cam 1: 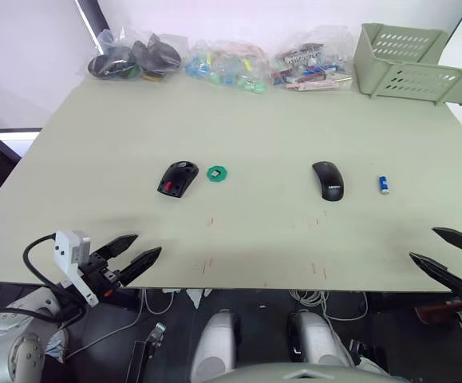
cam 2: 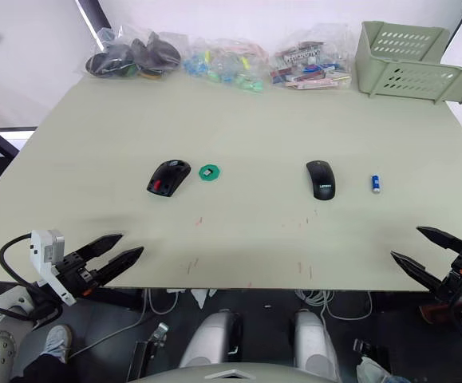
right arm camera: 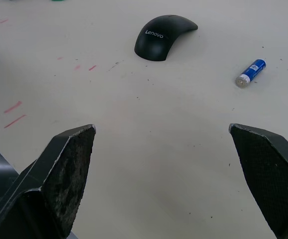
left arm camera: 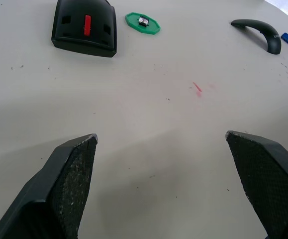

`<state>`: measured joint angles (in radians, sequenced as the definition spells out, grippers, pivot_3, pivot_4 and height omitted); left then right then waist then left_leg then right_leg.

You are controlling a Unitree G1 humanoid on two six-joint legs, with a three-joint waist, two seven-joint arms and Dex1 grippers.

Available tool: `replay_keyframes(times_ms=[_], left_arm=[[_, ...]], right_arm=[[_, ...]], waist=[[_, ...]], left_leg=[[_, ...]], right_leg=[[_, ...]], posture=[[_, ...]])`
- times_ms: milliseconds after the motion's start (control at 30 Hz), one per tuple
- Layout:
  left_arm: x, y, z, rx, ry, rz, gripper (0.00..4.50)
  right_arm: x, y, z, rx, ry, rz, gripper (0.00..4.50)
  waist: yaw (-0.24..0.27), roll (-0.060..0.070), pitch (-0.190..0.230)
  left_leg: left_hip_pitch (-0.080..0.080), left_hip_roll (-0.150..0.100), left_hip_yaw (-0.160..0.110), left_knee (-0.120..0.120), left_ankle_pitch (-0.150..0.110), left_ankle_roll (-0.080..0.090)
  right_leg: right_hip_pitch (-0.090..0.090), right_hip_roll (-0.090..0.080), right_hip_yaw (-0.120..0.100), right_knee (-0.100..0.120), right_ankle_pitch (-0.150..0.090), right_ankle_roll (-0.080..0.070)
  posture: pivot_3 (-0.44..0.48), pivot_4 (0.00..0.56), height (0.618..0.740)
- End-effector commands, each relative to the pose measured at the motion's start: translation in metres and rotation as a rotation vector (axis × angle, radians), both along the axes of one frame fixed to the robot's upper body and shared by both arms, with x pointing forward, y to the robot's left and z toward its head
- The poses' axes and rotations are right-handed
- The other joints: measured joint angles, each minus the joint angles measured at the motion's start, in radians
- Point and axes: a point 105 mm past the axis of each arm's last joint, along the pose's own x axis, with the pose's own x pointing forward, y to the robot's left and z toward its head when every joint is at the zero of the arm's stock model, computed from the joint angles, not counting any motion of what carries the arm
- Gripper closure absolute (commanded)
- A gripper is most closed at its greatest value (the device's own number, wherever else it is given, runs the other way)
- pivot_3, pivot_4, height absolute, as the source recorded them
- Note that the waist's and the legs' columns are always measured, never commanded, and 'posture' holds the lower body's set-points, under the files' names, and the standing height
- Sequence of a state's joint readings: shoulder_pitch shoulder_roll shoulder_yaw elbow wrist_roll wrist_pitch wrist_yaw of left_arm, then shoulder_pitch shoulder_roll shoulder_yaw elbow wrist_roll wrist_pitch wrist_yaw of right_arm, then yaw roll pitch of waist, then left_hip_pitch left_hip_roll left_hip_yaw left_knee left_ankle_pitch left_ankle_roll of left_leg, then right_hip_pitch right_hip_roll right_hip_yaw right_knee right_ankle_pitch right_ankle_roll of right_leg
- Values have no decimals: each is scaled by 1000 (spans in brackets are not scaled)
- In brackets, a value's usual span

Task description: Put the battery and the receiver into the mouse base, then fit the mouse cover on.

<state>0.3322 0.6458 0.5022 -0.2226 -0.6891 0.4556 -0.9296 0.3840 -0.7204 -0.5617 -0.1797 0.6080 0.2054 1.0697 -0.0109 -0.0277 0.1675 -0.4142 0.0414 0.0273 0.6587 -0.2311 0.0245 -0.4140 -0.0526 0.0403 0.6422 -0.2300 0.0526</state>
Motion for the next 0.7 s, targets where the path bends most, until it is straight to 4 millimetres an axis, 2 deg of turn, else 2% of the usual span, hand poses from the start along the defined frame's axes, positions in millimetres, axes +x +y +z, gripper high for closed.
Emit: replay_keyframes(times_ms=[33,200,300,400,500,700], left_arm=[[8,-1,11,54,-54,7,101],[38,6,30,145,-160,111,101],[59,9,37,176,-142,177,101],[83,4,49,210,-118,213,101],[98,-5,61,252,-129,198,101],[131,-14,69,307,-41,194,101]], right_arm=[[3,6,16,-9,-59,28,0],[8,34,34,65,-118,134,0],[6,50,42,100,-127,210,0],[6,66,51,117,-143,269,0],[7,73,56,119,-154,288,0],[-1,88,66,119,-178,355,0]], waist=[[0,0,0],[2,0,0],[5,0,0],[10,0,1],[8,0,0],[4,-1,1]], left_leg=[[0,0,0,0,0,0],[0,0,-2,0,0,0],[0,-1,-2,0,1,2],[-1,-2,-2,0,1,2],[-1,-3,-2,0,1,2],[-1,-3,2,0,1,2]], right_leg=[[0,0,0,0,0,0],[0,1,-1,1,0,0],[1,2,-1,1,1,-1],[1,3,-3,0,1,-2],[1,3,-3,1,1,-1],[1,5,-3,1,1,-2]], posture=[[0,150,740],[0,150,740],[0,150,740],[0,150,740],[0,150,740],[0,150,740]])
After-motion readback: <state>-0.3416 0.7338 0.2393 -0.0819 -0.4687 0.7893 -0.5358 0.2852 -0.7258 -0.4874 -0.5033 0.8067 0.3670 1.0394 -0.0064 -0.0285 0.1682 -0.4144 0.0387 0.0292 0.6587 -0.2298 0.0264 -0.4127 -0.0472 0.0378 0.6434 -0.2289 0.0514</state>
